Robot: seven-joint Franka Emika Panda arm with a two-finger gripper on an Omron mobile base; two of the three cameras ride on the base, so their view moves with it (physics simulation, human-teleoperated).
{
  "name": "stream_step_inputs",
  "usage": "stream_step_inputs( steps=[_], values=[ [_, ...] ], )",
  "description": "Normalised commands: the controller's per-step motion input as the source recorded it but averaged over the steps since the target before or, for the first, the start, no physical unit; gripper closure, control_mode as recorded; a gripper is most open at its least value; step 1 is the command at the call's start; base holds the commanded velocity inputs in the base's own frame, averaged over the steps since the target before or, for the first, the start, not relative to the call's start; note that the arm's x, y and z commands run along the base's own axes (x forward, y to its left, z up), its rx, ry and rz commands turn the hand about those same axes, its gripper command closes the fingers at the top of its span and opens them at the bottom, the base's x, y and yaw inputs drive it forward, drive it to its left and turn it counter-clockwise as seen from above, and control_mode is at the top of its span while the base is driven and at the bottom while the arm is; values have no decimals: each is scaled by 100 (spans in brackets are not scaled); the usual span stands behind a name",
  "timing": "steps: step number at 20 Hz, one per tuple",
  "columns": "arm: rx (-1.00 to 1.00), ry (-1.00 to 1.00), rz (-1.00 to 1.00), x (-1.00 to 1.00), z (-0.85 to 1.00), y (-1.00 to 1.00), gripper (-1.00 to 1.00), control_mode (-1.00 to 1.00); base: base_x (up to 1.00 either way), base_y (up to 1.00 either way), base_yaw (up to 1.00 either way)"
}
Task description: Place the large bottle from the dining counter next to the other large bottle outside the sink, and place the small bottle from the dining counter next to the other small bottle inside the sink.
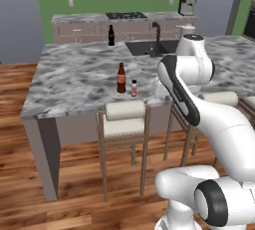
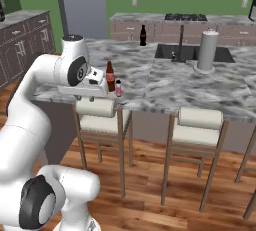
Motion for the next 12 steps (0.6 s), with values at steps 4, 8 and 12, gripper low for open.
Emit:
stream_step_inputs(
  steps=[4,8,12],
  values=[
    [0,0,0,0,0,0,-100,100,6,0,-1],
    [0,0,0,0,0,0,-100,100,96,36,-12],
    [0,0,0,0,0,0,-100,100,77,35,-8]
  ],
)
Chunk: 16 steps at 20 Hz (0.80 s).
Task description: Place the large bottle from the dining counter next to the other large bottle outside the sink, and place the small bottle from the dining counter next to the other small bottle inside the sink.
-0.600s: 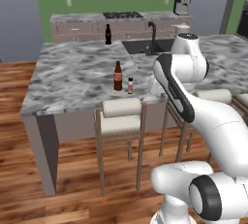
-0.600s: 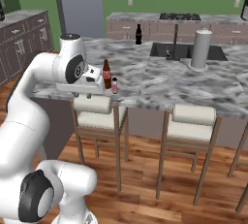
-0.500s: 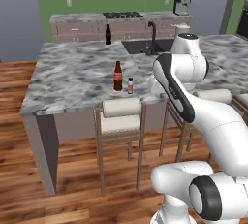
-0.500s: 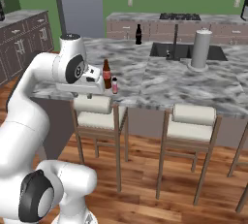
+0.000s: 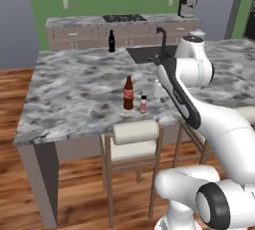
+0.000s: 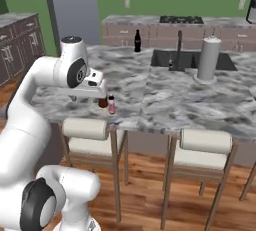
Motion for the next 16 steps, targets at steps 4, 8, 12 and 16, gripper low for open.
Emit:
stream_step_inputs(
  steps=[4,8,12,16],
  values=[
    [0,0,0,0,0,0,-100,100,38,21,-2],
    [0,0,0,0,0,0,-100,100,46,31,-1],
    [0,0,0,0,0,0,-100,100,49,52,-5],
    [0,0,0,0,0,0,-100,100,42,55,-1]
  ],
)
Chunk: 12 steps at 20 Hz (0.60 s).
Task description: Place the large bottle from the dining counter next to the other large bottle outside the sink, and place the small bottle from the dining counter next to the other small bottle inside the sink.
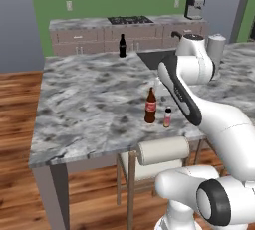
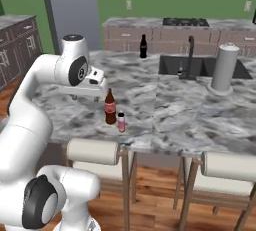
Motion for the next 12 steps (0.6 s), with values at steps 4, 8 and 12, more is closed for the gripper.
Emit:
stream_step_inputs(
  steps=[4,8,12],
  values=[
    [0,0,0,0,0,0,-100,100,59,11,0],
    [0,0,0,0,0,0,-100,100,84,-2,2],
    [0,0,0,0,0,0,-100,100,51,-10,6]
  ],
)
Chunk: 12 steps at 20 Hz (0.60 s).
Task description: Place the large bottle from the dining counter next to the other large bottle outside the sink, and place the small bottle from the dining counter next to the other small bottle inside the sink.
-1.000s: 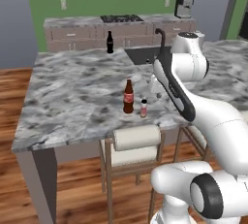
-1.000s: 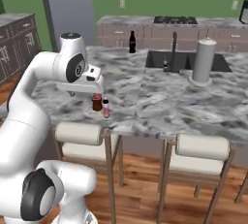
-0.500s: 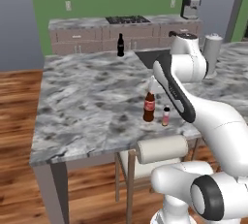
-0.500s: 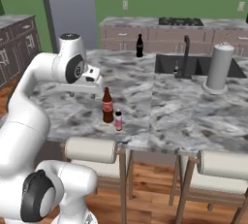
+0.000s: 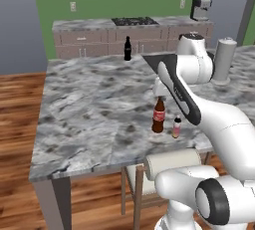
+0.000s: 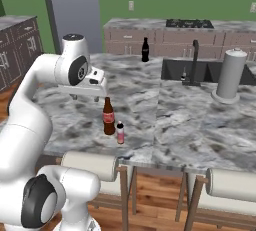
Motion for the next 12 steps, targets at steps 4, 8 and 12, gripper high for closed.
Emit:
stream_step_inputs(
  steps=[4,8,12],
  values=[
    [0,0,0,0,0,0,-100,100,0,0,0],
    [0,2,0,14,0,0,-100,-100,0,0,0],
    [0,13,5,61,0,-9,-100,-100,0,0,0]
  ],
)
